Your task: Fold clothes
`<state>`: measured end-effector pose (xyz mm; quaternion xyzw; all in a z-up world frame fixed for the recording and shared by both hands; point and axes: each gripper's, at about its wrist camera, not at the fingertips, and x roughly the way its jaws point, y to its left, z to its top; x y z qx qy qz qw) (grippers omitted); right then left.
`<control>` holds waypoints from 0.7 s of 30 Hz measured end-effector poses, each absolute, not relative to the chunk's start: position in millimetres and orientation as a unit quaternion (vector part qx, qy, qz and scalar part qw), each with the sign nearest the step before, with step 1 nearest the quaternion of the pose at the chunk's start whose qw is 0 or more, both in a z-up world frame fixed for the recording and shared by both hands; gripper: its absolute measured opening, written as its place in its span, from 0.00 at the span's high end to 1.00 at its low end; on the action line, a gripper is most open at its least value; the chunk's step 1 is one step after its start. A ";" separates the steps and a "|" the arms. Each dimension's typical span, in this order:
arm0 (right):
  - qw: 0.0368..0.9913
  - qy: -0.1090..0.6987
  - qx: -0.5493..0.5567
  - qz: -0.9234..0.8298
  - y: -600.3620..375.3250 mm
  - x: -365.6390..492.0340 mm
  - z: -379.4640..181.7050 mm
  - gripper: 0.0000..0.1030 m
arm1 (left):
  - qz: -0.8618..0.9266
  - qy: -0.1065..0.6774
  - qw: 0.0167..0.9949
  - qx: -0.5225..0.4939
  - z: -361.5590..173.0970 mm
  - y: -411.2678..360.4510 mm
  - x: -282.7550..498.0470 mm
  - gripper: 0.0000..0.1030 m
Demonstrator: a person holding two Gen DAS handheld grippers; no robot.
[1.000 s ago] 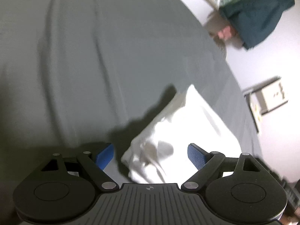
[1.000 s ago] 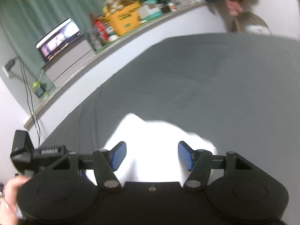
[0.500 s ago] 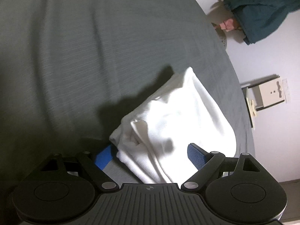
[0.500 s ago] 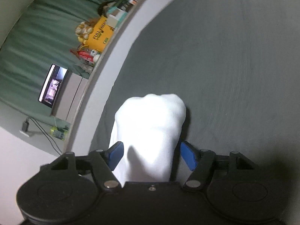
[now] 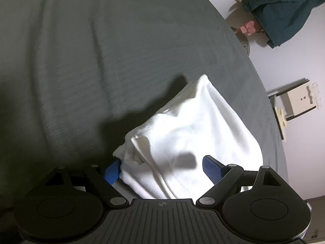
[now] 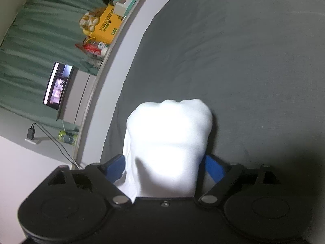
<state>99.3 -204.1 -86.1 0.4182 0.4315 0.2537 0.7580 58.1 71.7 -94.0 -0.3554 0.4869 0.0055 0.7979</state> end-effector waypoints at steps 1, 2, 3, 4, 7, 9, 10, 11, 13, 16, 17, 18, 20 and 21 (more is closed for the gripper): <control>0.759 0.430 0.417 0.254 -203.2 98.1 -85.7 0.13 | 0.008 0.488 0.799 -0.352 -92.8 71.4 58.4 0.21; 0.761 0.429 0.414 0.255 -202.1 97.5 -85.2 0.12 | 0.011 0.489 0.800 -0.349 -91.6 71.1 58.8 0.22; 0.763 0.428 0.412 0.256 -201.0 96.9 -84.7 0.12 | 0.011 0.489 0.799 -0.349 -91.0 71.4 58.9 0.22; 0.764 0.426 0.411 0.256 -199.9 96.7 -84.5 0.11 | 0.011 0.489 0.799 -0.349 -90.7 72.1 58.7 0.22; 0.766 0.416 0.419 0.254 -197.9 95.9 -83.7 0.00 | 0.010 0.490 0.799 -0.348 -89.9 72.6 60.1 0.27; 0.768 0.414 0.419 0.251 -197.0 95.4 -83.2 0.00 | 0.010 0.491 0.799 -0.346 -89.7 73.5 59.9 0.27; 0.770 0.414 0.416 0.250 -196.6 95.3 -83.0 0.00 | 0.009 0.491 0.800 -0.345 -89.9 74.0 59.0 0.27; 0.771 0.414 0.413 0.251 -196.1 95.1 -82.8 0.00 | 0.009 0.491 0.800 -0.344 -89.8 73.8 58.6 0.27; 0.774 0.411 0.411 0.251 -195.4 94.7 -82.8 0.00 | 0.009 0.492 0.801 -0.341 -89.3 73.4 57.7 0.27; 0.777 0.408 0.409 0.250 -194.9 94.2 -83.0 0.00 | 0.008 0.493 0.802 -0.336 -88.6 72.8 56.4 0.27; 0.777 0.408 0.408 0.250 -194.7 94.3 -82.9 0.00 | 0.008 0.494 0.803 -0.334 -88.3 72.7 56.2 0.27; 0.778 0.409 0.408 0.249 -194.5 94.3 -82.9 0.00 | 0.007 0.495 0.803 -0.333 -88.4 72.4 56.9 0.27; 0.777 0.411 0.406 0.249 -194.3 95.3 -82.5 0.00 | 0.006 0.495 0.802 -0.334 -88.5 73.5 56.8 0.27; 0.776 0.414 0.406 0.248 -194.2 96.2 -82.1 0.00 | 0.006 0.494 0.802 -0.336 -88.6 74.5 56.4 0.27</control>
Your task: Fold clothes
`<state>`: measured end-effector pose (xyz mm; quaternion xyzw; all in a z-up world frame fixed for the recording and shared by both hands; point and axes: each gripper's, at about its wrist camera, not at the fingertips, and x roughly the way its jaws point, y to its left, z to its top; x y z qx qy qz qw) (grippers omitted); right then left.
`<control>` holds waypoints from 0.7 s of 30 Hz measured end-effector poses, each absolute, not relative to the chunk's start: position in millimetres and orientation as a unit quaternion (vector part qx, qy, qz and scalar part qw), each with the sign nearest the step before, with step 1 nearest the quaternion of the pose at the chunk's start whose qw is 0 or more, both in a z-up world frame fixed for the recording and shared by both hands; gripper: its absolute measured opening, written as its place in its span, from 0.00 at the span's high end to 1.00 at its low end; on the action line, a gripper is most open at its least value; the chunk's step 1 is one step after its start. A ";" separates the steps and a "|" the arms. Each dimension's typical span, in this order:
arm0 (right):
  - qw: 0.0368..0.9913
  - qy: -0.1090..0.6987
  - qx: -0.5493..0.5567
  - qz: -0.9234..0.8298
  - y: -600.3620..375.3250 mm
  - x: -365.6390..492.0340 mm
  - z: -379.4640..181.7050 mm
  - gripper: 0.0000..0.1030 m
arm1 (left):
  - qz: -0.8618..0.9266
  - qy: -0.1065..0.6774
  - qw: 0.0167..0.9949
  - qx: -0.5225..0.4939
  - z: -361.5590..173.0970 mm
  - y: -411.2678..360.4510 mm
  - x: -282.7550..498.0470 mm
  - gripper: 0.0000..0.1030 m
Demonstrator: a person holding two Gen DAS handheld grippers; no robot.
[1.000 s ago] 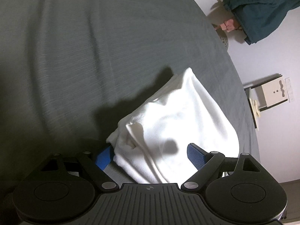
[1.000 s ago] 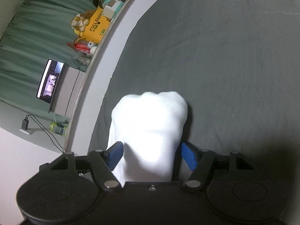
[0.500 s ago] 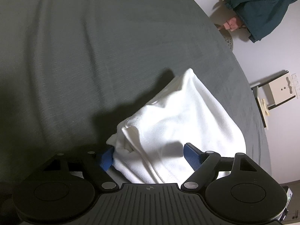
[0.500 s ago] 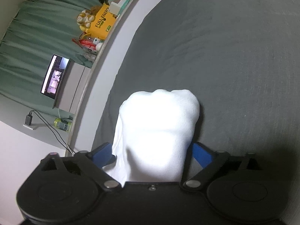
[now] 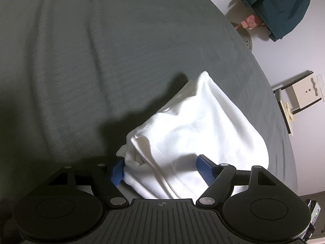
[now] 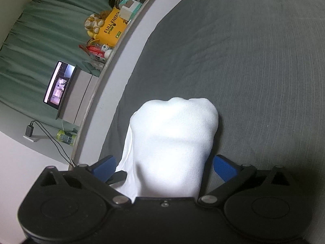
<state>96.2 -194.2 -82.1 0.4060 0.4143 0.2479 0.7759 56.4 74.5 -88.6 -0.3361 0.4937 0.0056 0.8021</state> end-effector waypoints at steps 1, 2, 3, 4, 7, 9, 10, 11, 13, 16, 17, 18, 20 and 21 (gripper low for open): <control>0.774 0.418 0.406 0.247 -194.1 97.8 -81.7 0.00 | 0.005 0.493 0.802 -0.338 -88.8 75.6 56.1 0.27; 0.770 0.424 0.408 0.246 -194.4 99.9 -81.3 0.00 | 0.005 0.491 0.802 -0.339 -89.0 75.5 55.8 0.27; 0.766 0.429 0.412 0.244 -195.0 102.2 -81.2 0.00 | 0.005 0.490 0.803 -0.340 -89.2 75.4 55.6 0.27; 0.761 0.435 0.415 0.242 -195.7 104.7 -81.1 0.00 | 0.005 0.488 0.803 -0.341 -89.4 75.3 55.3 0.27; 0.742 0.453 0.433 0.238 -202.4 112.6 -82.5 0.00 | 0.006 0.486 0.807 -0.336 -89.1 73.5 54.3 0.27; 0.736 0.452 0.452 0.222 -209.1 115.9 -83.6 0.00 | 0.005 0.486 0.808 -0.335 -88.5 73.4 53.7 0.27; 0.731 0.455 0.460 0.215 -211.8 117.3 -85.1 0.00 | 0.005 0.485 0.808 -0.335 -88.4 73.7 53.3 0.27; 0.727 0.457 0.468 0.209 -214.6 118.6 -86.7 0.02 | 0.004 0.485 0.808 -0.336 -88.5 74.1 52.8 0.29; 0.724 0.460 0.472 0.204 -215.2 121.4 -88.0 0.02 | 0.005 0.483 0.809 -0.336 -88.1 74.3 52.2 0.32; 0.727 0.464 0.459 0.213 -208.2 125.2 -87.8 0.09 | 0.004 0.479 0.812 -0.334 -87.4 73.4 51.7 0.41; 0.725 0.468 0.455 0.220 -204.2 126.3 -89.4 0.15 | 0.003 0.479 0.813 -0.332 -87.2 73.2 51.9 0.42; 0.723 0.471 0.451 0.226 -200.5 127.2 -90.8 0.16 | 0.003 0.478 0.813 -0.331 -86.8 73.0 52.1 0.42; 0.732 0.465 0.442 0.229 -197.4 126.4 -90.8 0.17 | 0.004 0.478 0.816 -0.325 -85.7 72.0 52.7 0.51; 0.737 0.460 0.438 0.231 -196.8 126.0 -89.8 0.19 | 0.006 0.478 0.819 -0.318 -84.7 70.6 53.3 0.51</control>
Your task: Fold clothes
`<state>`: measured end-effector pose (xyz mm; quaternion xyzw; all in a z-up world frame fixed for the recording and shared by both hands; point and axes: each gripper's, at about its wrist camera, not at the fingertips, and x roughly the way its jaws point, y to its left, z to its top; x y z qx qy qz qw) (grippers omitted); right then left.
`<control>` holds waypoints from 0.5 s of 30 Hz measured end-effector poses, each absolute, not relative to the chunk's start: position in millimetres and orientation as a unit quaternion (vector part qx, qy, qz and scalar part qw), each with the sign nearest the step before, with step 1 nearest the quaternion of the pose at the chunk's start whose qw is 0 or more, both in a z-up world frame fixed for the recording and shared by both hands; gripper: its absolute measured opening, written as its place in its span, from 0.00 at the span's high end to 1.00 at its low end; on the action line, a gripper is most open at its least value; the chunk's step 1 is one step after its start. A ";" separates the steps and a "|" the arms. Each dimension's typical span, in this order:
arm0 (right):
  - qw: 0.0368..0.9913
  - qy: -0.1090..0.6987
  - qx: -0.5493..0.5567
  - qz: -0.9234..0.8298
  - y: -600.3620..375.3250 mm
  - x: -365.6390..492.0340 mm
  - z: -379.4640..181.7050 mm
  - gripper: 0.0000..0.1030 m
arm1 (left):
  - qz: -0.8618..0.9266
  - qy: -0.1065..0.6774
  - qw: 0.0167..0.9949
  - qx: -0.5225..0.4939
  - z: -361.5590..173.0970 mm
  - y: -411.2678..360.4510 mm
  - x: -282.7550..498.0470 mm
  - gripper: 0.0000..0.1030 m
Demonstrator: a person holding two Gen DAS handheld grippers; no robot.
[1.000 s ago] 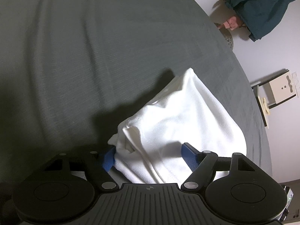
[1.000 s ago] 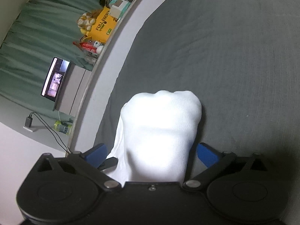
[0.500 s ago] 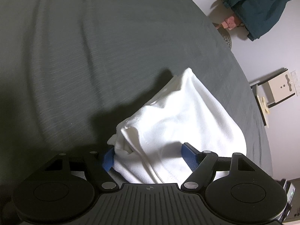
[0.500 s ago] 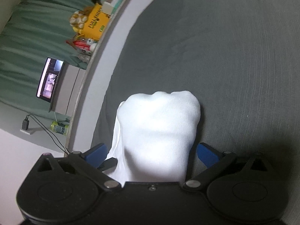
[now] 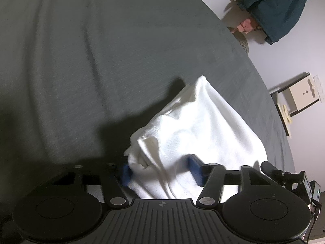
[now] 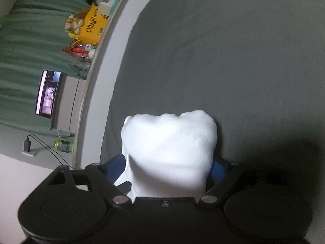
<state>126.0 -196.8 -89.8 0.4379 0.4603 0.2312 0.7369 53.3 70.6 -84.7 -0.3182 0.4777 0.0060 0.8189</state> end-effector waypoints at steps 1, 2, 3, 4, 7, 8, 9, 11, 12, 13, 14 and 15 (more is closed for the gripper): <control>0.743 0.455 0.434 0.230 -197.2 125.2 -89.8 0.25 | 0.008 0.478 0.822 -0.309 -83.3 68.8 54.7 0.55; 0.750 0.449 0.430 0.226 -198.3 123.8 -90.0 0.30 | 0.009 0.478 0.825 -0.300 -81.9 66.9 56.1 0.56; 0.755 0.443 0.428 0.226 -199.6 122.3 -90.6 0.32 | 0.011 0.478 0.830 -0.289 -79.8 64.2 57.5 0.57; 0.758 0.437 0.428 0.226 -200.6 120.0 -91.4 0.35 | 0.013 0.477 0.834 -0.275 -77.9 61.0 58.6 0.58; 0.776 0.427 0.409 0.220 -198.2 115.0 -89.0 0.44 | 0.021 0.473 0.848 -0.238 -70.5 49.9 58.4 0.61; 0.780 0.427 0.403 0.217 -197.4 115.0 -86.8 0.48 | 0.022 0.471 0.852 -0.227 -68.1 46.9 58.2 0.63; 0.782 0.427 0.399 0.215 -197.1 115.5 -84.7 0.50 | 0.022 0.468 0.856 -0.216 -65.8 43.9 58.1 0.64; 0.785 0.428 0.395 0.211 -196.0 116.4 -80.4 0.56 | 0.022 0.463 0.864 -0.198 -60.3 39.5 56.5 0.66; 0.787 0.427 0.393 0.209 -195.2 116.5 -77.9 0.58 | 0.022 0.460 0.867 -0.188 -57.5 37.4 55.7 0.67; 0.790 0.424 0.392 0.208 -194.2 114.7 -75.3 0.59 | 0.023 0.456 0.871 -0.178 -54.1 34.6 54.3 0.68; 0.795 0.419 0.387 0.207 -192.4 112.5 -71.7 0.60 | 0.024 0.450 0.877 -0.165 -50.5 31.0 52.4 0.69; 0.802 0.414 0.378 0.207 -189.9 110.8 -67.1 0.61 | 0.025 0.445 0.882 -0.152 -46.6 26.9 51.3 0.69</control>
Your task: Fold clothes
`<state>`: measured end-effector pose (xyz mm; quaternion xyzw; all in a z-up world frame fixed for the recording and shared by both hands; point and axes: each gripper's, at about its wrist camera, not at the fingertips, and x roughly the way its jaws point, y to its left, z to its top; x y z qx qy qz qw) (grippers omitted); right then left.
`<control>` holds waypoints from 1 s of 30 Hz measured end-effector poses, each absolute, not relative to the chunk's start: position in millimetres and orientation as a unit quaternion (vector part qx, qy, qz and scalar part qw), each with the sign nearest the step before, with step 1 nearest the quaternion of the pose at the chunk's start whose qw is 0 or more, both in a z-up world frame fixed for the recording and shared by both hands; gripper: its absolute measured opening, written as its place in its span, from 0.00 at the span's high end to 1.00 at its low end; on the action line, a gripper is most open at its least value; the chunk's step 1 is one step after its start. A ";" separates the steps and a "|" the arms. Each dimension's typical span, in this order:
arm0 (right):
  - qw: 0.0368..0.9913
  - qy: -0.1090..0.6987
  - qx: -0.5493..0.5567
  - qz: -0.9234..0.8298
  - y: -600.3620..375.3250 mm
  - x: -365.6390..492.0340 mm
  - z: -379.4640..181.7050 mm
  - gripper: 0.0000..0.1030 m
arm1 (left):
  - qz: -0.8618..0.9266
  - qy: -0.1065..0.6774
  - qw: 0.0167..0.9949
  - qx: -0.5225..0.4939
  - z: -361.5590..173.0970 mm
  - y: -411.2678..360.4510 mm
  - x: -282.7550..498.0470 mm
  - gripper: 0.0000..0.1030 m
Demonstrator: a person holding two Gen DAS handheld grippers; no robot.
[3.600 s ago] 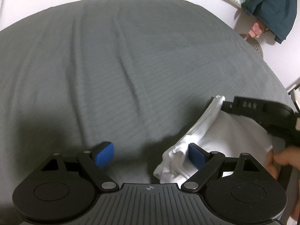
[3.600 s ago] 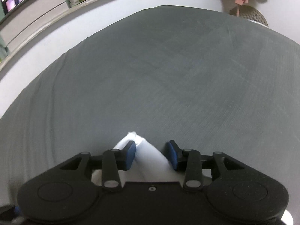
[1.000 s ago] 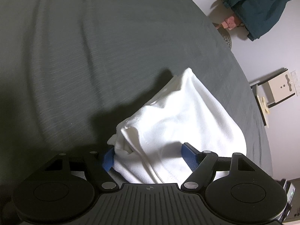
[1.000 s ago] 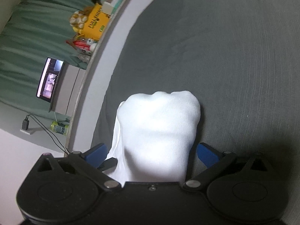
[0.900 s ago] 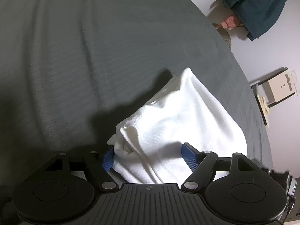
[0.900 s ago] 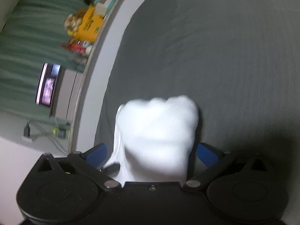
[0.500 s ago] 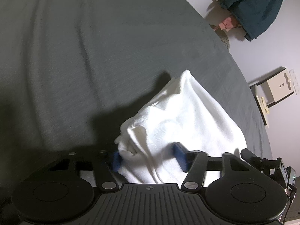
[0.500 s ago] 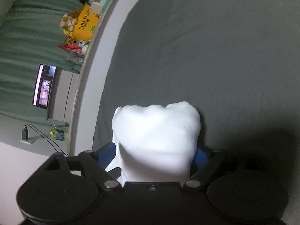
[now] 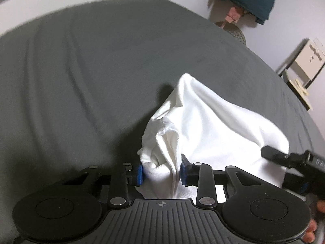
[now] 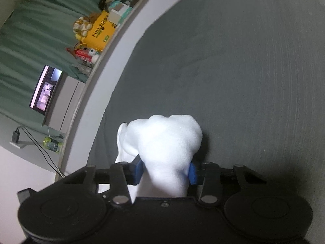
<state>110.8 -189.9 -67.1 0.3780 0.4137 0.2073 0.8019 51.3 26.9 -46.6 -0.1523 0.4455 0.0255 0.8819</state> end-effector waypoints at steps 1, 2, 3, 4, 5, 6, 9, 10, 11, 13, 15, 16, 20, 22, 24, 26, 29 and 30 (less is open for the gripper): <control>0.807 0.409 0.371 0.208 -188.0 109.1 -62.2 0.61 | 0.026 0.440 0.887 -0.136 -44.3 23.5 48.1 0.70; 0.812 0.404 0.365 0.210 -187.0 107.5 -56.9 0.62 | 0.027 0.434 0.892 -0.124 -41.2 19.8 46.2 0.70; 0.816 0.399 0.362 0.211 -186.9 106.1 -51.3 0.62 | 0.024 0.427 0.897 -0.110 -37.5 15.2 44.4 0.70; 0.820 0.393 0.359 0.209 -188.2 105.0 -45.0 0.62 | 0.021 0.419 0.903 -0.096 -33.7 10.6 42.6 0.70; 0.824 0.387 0.358 0.206 -191.5 103.8 -38.6 0.62 | 0.017 0.411 0.908 -0.078 -30.2 2.8 42.0 0.70; 0.828 0.382 0.358 0.203 -196.2 103.0 -32.4 0.62 | 0.012 0.403 0.913 -0.060 -26.6 -5.3 41.6 0.70; 0.839 0.366 0.357 0.185 -218.6 101.0 -15.0 0.62 | -0.013 0.383 0.923 -0.037 -14.7 -34.2 51.4 0.70; 0.843 0.360 0.357 0.177 -227.5 100.7 -9.6 0.62 | -0.022 0.376 0.926 -0.030 -10.7 -43.9 54.8 0.70; 0.846 0.355 0.359 0.168 -238.9 101.7 -4.8 0.62 | -0.030 0.370 0.928 -0.023 -6.7 -53.5 58.2 0.70; 0.852 0.344 0.365 0.150 -262.1 103.7 4.5 0.62 | -0.046 0.353 0.934 -0.020 2.1 -75.7 70.6 0.70; 0.852 0.335 0.382 0.126 -292.3 105.3 10.4 0.62 | -0.068 0.339 0.938 -0.020 10.5 -101.9 85.2 0.70; 0.852 0.330 0.391 0.114 -307.4 106.1 13.3 0.62 | -0.078 0.332 0.940 -0.018 13.0 -115.4 93.1 0.70; 0.860 0.310 0.398 0.072 -363.2 110.0 16.1 0.62 | -0.121 0.317 0.940 -0.024 13.1 -165.0 121.1 0.70; 0.866 0.307 0.392 0.054 -385.8 116.0 10.8 0.62 | -0.137 0.318 0.938 -0.029 5.2 -186.8 131.0 0.70; 0.867 0.303 0.393 0.034 -404.4 125.7 0.9 0.62 | -0.146 0.324 0.934 -0.036 -5.6 -204.9 142.2 0.70; 0.864 0.302 0.404 0.018 -420.1 133.6 -14.8 0.62 | -0.148 0.329 0.932 -0.043 -17.0 -220.8 152.8 0.70; 0.853 0.305 0.425 -0.004 -435.2 139.3 -42.5 0.61 | -0.146 0.335 0.929 -0.053 -30.3 -236.4 162.9 0.70; 0.844 0.307 0.440 -0.012 -438.7 140.3 -53.2 0.61 | -0.140 0.336 0.929 -0.058 -33.8 -236.7 162.9 0.70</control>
